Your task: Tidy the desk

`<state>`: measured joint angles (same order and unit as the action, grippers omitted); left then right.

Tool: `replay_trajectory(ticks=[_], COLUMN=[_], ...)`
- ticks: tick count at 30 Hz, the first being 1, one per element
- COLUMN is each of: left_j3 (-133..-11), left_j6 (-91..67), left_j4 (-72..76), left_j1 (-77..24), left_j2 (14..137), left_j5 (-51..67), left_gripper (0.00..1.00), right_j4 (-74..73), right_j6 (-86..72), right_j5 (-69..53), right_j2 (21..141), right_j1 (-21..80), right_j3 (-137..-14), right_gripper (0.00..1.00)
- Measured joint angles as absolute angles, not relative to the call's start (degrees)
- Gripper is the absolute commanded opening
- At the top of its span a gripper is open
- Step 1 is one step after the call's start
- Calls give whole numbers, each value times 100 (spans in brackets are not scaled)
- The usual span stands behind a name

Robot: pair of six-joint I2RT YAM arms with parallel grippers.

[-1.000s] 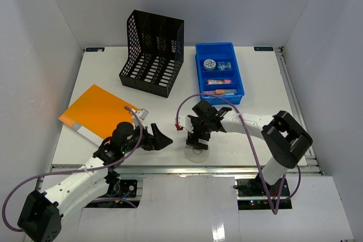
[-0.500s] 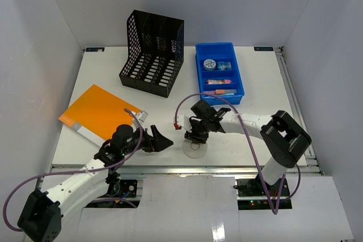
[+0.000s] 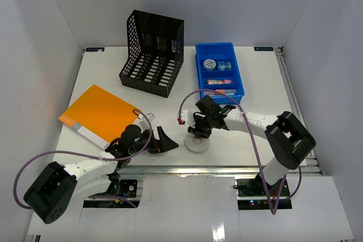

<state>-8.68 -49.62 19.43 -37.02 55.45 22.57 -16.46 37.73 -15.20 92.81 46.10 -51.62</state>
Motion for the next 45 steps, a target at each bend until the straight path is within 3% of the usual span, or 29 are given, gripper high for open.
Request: replay_trajectory(ticks=[15, 25, 29, 32, 37, 39, 42, 45], left_j3=[-1397, -2076, -2119, -2142, -2150, -2150, -2150, -2150], left_j6=[-5707, -5991, -6125, -6278, -6477, -6537, -6578, -6466], left_j4=[3514, 4061, 4264, 4535, 4833, 4937, 5077, 5052], left_j1=[-4117, -4298, -4337, -4352, -4364, -4364, -4364, -4364], left_j2=[7605, 8709, 8926, 9028, 9129, 9161, 9170, 9158], left_j5=[2226, 2249, 2285, 2351, 2407, 2450, 2489, 2519], left_gripper=[96, 62, 38, 26, 8, 3, 0, 0], right_j4=[-1648, -1647, -1649, -1649, -1639, -1644, -1643, -1676], right_j6=[3765, 3673, 3641, 3640, 3643, 3643, 3629, 3634], right_j5=[-1857, -2083, -2150, -2148, -2163, -2176, -2243, -2431], right_j2=[8844, 8575, 8498, 8475, 8440, 8387, 8276, 8117], right_j1=[4433, 4325, 4278, 4257, 4207, 4198, 4189, 4061], right_j3=[-5162, -5162, -5162, -5162, -5160, -5152, -5136, -5117], right_gripper=[26, 26, 27, 35, 56, 70, 84, 90])
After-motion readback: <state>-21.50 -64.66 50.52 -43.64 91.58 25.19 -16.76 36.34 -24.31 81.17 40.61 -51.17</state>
